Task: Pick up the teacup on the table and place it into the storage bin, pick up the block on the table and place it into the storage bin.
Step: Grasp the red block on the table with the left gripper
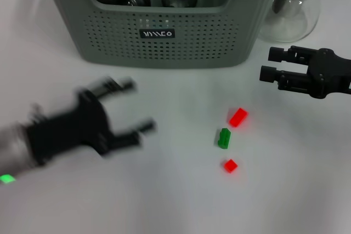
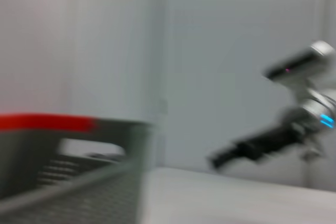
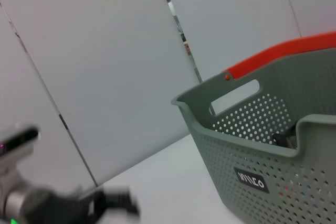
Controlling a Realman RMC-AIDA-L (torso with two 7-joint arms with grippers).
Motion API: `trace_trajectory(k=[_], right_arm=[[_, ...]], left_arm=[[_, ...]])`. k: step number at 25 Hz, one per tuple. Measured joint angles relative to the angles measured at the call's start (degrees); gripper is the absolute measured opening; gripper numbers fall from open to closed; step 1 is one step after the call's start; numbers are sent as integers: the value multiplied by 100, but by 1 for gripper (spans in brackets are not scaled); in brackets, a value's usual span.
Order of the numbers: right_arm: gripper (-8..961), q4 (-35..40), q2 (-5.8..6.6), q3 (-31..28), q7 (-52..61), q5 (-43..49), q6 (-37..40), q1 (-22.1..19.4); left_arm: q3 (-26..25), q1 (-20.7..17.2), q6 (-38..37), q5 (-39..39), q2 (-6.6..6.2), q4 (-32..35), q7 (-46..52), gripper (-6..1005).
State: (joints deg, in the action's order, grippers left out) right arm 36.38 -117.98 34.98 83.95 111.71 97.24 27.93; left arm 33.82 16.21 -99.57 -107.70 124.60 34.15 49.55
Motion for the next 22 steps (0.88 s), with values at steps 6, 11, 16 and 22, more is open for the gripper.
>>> trace_trajectory(k=[6,11,16,22], right_arm=[[727,0,0,0,7,0,-4,18],[727,0,2,0,14,0,18,-1],[727,0,3,1,16,0,11,-8],[727,0,-1,17,16,0,-7,17]], left_arm=[[783,486,977,-295,18,-1653,-1401,740],[1040,1169,1910,-329,21,-2533,-1526,587],[1025,1686,2666,-319,21,-3285,-1901,580],[958,1950,2968,-284,20,-3708,-2219,564]])
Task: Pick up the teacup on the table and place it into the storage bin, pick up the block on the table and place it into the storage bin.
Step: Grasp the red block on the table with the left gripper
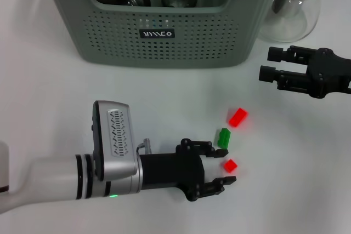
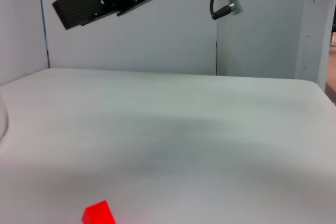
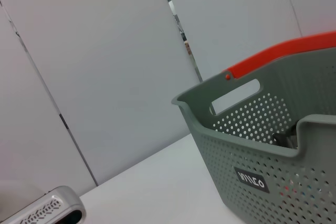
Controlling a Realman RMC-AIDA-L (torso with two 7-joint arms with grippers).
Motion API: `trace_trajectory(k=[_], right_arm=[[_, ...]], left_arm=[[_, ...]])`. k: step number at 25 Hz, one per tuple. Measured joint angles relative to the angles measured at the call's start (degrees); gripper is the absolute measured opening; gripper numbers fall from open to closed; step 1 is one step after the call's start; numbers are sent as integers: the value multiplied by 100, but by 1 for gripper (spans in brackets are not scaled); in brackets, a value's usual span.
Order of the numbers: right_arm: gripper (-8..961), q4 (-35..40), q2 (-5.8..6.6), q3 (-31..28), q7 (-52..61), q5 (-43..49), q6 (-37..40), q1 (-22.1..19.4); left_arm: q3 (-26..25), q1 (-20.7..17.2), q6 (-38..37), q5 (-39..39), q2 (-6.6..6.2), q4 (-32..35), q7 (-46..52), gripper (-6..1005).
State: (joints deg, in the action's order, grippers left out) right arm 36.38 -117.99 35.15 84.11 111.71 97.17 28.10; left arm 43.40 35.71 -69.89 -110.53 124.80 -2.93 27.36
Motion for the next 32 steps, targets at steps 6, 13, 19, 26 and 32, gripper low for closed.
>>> trace_trajectory(k=[6,13,19,26,32], right_arm=[[727,0,-3,-4,0,0,0,3],[726,0,-5,12,0,0,1,3],[726,0,-5,7,0,7,4,-1],[726,0,-4,9,0,9,4,-30],[726,0,-4,13,0,9,4,-48]], left_arm=[[-160,42,57,-5,0,-155,-173,515],[-260,197,337,-54,0,-383,-242,516],[-263,233,376,-45,0,-436,-289,505],[-263,253,389,-34,0,-472,-317,432],[-268,273,389,-31,0,-503,-319,400]])
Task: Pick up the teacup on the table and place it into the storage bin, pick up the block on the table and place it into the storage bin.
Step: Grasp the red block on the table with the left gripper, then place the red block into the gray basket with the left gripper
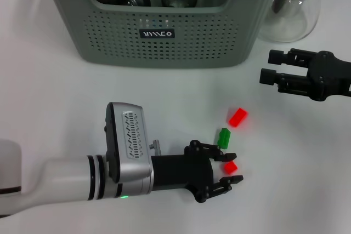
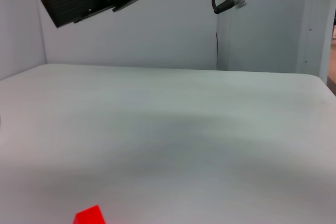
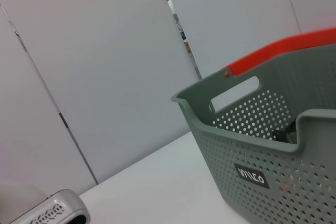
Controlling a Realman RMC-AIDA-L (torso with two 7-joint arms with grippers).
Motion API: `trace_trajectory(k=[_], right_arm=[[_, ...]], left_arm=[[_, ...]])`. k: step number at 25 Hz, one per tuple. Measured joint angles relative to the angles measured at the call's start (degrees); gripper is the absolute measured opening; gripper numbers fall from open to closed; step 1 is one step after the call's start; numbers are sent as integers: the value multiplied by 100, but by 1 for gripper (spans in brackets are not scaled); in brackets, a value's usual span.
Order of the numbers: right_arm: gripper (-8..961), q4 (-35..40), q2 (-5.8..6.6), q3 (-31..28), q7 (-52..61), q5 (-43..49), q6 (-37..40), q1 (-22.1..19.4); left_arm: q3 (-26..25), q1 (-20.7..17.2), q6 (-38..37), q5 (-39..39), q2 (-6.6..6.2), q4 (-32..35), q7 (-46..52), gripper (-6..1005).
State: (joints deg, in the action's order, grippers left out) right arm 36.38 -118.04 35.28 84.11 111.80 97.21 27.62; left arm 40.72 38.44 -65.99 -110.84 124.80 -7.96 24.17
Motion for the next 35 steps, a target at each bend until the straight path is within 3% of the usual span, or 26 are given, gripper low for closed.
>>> trace_trajectory(k=[16,27,30,35], right_arm=[[726,0,0,-2,0,0,0,3],[727,0,22,-27,0,0,0,34],[728,0,35,-31,0,0,0,28],[728,0,45,-31,0,-1,-1,10]], left_arm=[[-62,50,110,2,0,-55,-53,396],[-115,-2,-117,-36,-46,15,49,203],[73,-233,-735,-57,-154,492,770,190],[229,-1169,-2132,-62,-235,2460,2419,182]])
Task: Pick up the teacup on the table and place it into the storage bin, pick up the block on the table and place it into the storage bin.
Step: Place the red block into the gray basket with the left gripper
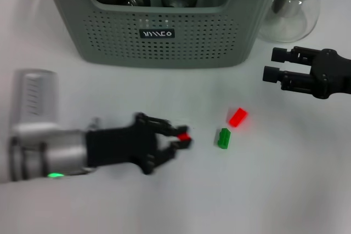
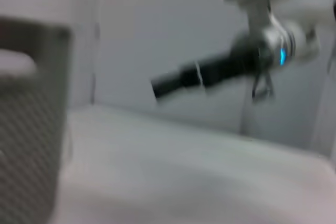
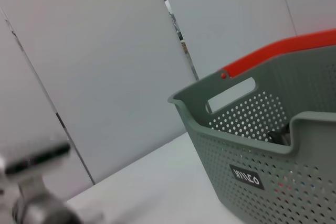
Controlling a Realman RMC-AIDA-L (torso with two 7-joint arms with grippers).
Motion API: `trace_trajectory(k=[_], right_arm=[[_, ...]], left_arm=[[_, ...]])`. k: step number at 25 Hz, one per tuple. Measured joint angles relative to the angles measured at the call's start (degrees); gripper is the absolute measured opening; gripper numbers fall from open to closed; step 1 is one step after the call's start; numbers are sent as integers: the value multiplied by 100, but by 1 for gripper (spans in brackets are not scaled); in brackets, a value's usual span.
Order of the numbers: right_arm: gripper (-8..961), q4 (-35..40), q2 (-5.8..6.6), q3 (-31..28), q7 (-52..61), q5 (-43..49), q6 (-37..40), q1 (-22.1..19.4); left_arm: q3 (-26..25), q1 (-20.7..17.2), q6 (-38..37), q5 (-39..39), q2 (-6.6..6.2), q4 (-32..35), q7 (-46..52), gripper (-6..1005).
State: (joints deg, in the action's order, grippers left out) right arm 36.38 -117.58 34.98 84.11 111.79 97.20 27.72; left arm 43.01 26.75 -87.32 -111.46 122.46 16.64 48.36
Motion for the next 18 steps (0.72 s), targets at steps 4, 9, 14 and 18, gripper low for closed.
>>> trace_trajectory(k=[4,9,14,18], right_arm=[[727,0,1,5,-14,0,0,-6],[728,0,-6,26,-11,0,1,8],[727,0,-13,51,-5,6,3,37],[727,0,-21,52,-4,21,4,40]], left_arm=[[-571,-434,-1692,100,-10,1715,1070,184],[-1437,-9,-2863,923,-16,3045,2731,187],[-1278,1011,-1381,1228,-297,4216,5376,190],[-50,1825,493,55,-865,4199,7118,192]])
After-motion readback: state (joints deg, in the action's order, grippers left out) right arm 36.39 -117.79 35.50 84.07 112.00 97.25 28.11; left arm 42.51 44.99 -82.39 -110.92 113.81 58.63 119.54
